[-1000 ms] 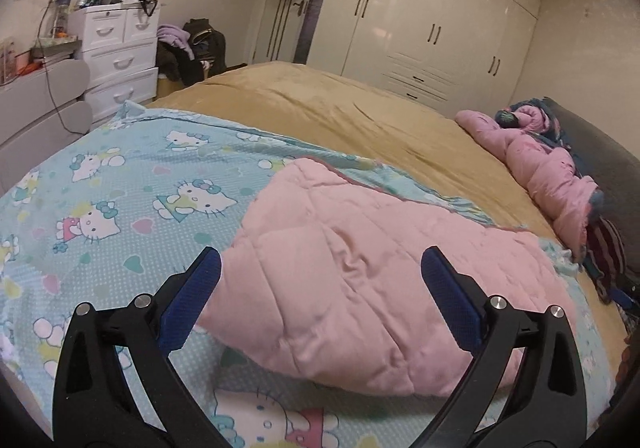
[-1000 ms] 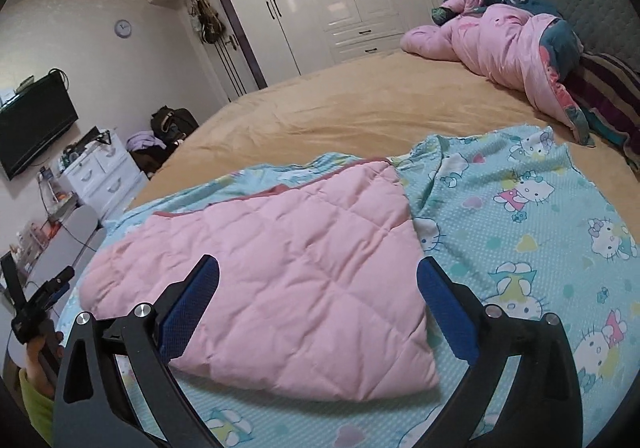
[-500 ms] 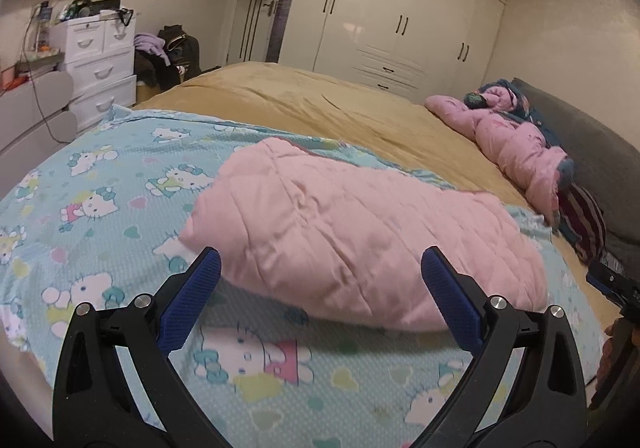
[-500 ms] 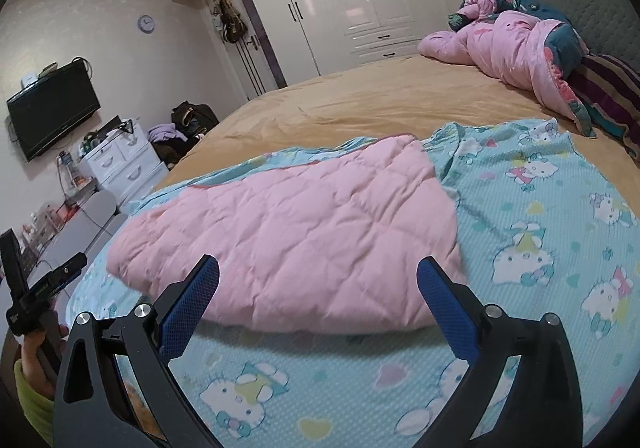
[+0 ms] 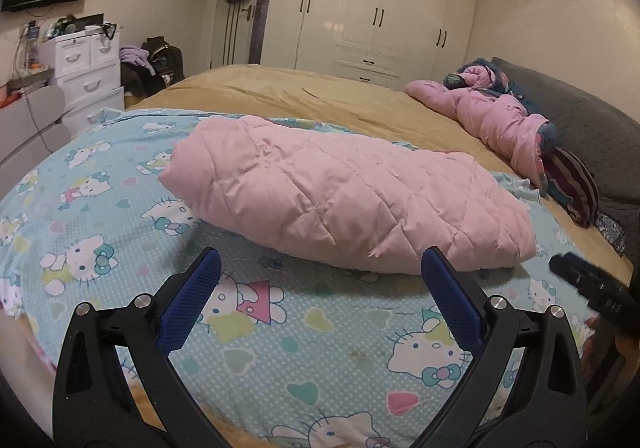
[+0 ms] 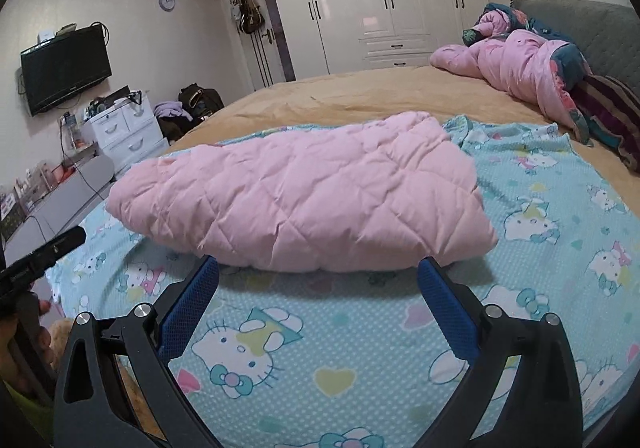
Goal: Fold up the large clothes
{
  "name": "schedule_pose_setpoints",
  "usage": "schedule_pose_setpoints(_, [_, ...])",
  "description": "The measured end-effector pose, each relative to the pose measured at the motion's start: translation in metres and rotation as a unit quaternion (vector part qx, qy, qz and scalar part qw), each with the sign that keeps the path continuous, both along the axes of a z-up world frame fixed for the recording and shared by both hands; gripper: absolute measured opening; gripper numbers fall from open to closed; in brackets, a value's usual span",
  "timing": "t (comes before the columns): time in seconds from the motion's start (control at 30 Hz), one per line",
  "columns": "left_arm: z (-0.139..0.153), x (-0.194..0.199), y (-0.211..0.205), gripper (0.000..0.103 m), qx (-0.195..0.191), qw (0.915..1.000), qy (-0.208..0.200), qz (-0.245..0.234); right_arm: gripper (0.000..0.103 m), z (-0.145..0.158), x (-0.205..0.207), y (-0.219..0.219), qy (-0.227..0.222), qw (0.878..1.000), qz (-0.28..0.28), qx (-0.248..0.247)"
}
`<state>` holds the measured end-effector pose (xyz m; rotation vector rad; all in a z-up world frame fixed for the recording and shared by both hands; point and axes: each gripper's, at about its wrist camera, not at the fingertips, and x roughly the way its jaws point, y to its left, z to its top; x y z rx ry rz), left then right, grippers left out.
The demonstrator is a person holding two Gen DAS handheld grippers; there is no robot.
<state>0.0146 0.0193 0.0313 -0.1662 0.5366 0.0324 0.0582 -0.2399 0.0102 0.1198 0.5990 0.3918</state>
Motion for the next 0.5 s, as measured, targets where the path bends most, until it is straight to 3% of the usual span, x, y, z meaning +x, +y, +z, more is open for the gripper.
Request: schedule_pose_setpoints(0.5, [0.001, 0.0, -0.014, 0.094, 0.014, 0.9999, 0.002, -0.002, 0.099, -0.008, 0.004, 0.012, 0.014, 1.0, 0.017, -0.002])
